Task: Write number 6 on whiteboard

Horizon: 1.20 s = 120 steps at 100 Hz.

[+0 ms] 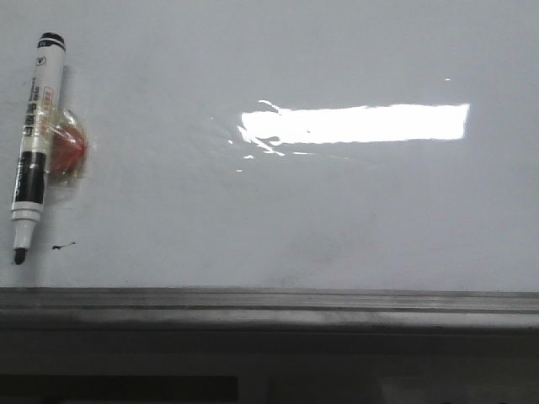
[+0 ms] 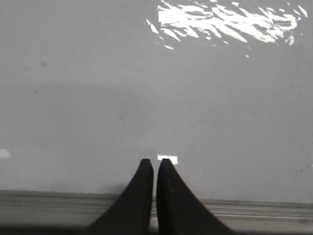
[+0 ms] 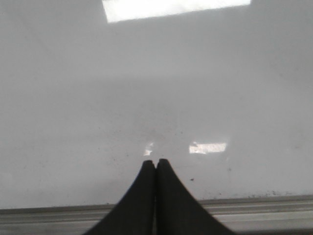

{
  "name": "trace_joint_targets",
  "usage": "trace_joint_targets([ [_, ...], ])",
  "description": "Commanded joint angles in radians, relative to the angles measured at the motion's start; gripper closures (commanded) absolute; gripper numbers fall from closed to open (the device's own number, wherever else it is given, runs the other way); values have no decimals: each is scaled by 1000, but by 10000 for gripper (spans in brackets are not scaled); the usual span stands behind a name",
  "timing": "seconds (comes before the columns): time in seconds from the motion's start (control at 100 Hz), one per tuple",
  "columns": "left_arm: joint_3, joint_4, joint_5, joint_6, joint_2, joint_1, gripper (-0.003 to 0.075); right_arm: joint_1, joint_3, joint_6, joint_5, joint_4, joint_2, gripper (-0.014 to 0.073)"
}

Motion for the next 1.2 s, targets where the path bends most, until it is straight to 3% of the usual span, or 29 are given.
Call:
trace_joint_targets([
  [0.0, 45, -9, -36, -7, -30, 1, 731, -5, 29, -7, -29, -6, -19, 648],
  [1.19, 45, 28, -51, -2, -30, 1, 731, -5, 29, -7, -29, -6, -19, 648],
])
